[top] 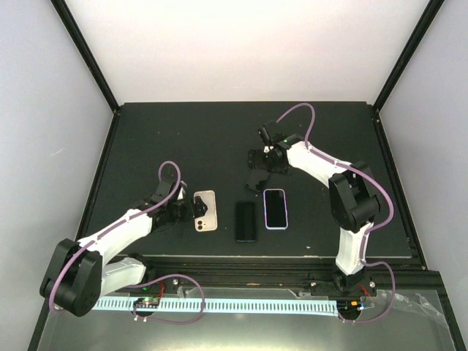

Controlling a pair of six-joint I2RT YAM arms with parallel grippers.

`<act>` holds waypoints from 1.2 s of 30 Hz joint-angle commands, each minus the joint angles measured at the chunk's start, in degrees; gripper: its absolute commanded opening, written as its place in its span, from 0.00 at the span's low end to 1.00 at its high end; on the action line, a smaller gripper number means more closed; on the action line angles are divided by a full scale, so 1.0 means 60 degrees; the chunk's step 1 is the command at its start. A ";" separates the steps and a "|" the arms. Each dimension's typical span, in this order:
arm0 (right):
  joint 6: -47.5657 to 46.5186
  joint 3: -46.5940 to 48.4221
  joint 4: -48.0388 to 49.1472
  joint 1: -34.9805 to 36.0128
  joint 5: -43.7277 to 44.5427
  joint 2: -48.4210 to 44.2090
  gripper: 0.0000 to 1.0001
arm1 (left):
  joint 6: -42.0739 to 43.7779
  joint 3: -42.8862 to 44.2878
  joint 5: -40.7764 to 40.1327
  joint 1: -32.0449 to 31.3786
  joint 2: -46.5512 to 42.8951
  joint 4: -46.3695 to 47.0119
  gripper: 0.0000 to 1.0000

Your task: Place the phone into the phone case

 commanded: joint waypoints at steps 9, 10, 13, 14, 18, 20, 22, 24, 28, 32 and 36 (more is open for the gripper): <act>0.2369 0.0643 -0.0465 0.0380 0.2141 0.0887 0.98 | 0.0148 -0.0325 0.0735 0.0066 0.0819 0.1415 0.97; 0.2381 0.0659 -0.0413 0.0414 0.2120 0.0956 0.97 | 0.0145 -0.0347 0.0749 0.0066 0.0878 0.1443 0.97; 0.2478 0.0714 -0.0305 0.0501 0.2121 0.1156 0.97 | 0.0101 -0.0445 0.0939 0.0063 0.0952 0.1680 0.97; 0.2534 0.0728 -0.0289 0.0530 0.2143 0.1244 0.96 | 0.0072 -0.0480 0.1076 0.0066 0.0979 0.1813 0.97; 0.2632 0.1046 -0.0597 0.0574 0.2258 0.1759 0.96 | -0.0074 -0.0516 0.1527 0.0052 0.1055 0.2095 0.96; 0.2665 0.1229 -0.0774 0.0606 0.2327 0.1992 0.96 | -0.0177 -0.0556 0.1788 0.0041 0.1047 0.2212 0.96; 0.2701 0.1347 -0.0928 0.0664 0.2511 0.2162 0.96 | -0.0272 -0.0605 0.1949 0.0030 0.0994 0.2279 0.96; 0.2744 0.1447 -0.1066 0.0727 0.2715 0.2286 0.95 | -0.0369 -0.0668 0.2068 0.0025 0.0893 0.2349 0.96; 0.2762 0.1841 -0.1488 0.0881 0.3109 0.2642 0.95 | -0.0605 -0.0897 0.2431 0.0008 0.0651 0.2579 0.96; 0.2599 0.2289 -0.1809 0.1043 0.3327 0.3027 0.92 | -0.0738 -0.1054 0.2672 0.0008 0.0438 0.2715 0.96; 0.2404 0.2392 -0.1840 0.1153 0.3384 0.3210 0.85 | -0.0925 -0.1229 0.2985 0.0011 0.0286 0.2890 0.96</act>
